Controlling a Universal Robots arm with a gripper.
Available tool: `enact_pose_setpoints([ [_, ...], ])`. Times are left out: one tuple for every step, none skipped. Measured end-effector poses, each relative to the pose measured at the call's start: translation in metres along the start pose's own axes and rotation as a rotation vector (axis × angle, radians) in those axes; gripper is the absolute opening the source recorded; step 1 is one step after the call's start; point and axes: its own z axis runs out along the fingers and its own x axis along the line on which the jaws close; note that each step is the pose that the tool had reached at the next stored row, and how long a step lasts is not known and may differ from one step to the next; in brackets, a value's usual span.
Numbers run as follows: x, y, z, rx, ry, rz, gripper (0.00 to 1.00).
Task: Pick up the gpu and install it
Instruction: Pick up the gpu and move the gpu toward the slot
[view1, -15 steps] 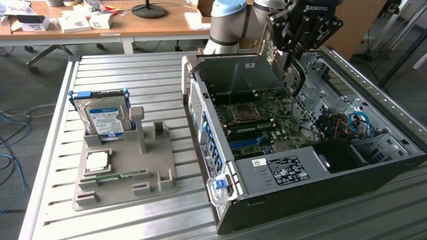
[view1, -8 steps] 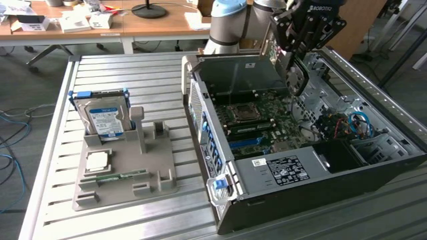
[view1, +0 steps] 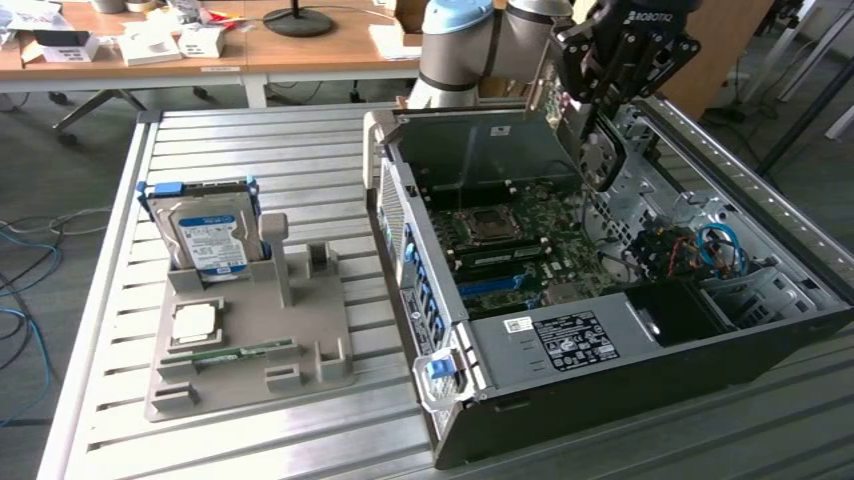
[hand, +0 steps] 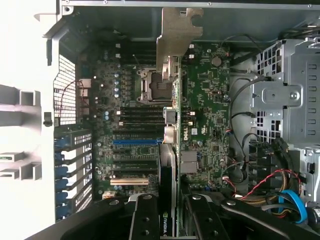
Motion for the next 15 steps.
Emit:
enact_pose_setpoints([
  [0.000, 0.0000, 0.0000, 0.0000, 0.0000, 0.000, 0.26],
  [-0.001, 0.0000, 0.0000, 0.0000, 0.0000, 0.000, 0.26],
  [-0.001, 0.0000, 0.0000, 0.0000, 0.0000, 0.000, 0.26],
  [-0.002, 0.0001, 0.0000, 0.0000, 0.0000, 0.000, 0.26],
  [-0.002, 0.0001, 0.0000, 0.0000, 0.0000, 0.000, 0.26],
  [-0.003, 0.0001, 0.0001, 0.0000, -0.0001, 0.000, 0.26],
  [-0.004, 0.0002, 0.0001, -0.0001, -0.0001, 0.000, 0.26],
  [-0.006, 0.0002, 0.0001, 0.0000, 0.0000, 0.000, 0.26],
  [-0.007, 0.0002, 0.0001, 0.0000, 0.0000, 0.000, 0.26],
  [-0.008, 0.0003, 0.0001, 0.0000, 0.0000, 0.000, 0.26],
  [-0.009, 0.0003, 0.0001, 0.0000, 0.0000, 0.000, 0.26],
  [-0.011, 0.0003, 0.0002, 0.0000, 0.0000, 0.000, 0.26],
  [-0.013, 0.0004, 0.0002, 0.0000, 0.0000, 0.000, 0.26],
  [-0.015, 0.0004, 0.0002, 0.0000, 0.0000, 0.000, 0.26],
  [-0.017, 0.0005, 0.0003, 0.0000, 0.0000, 0.000, 0.26],
])
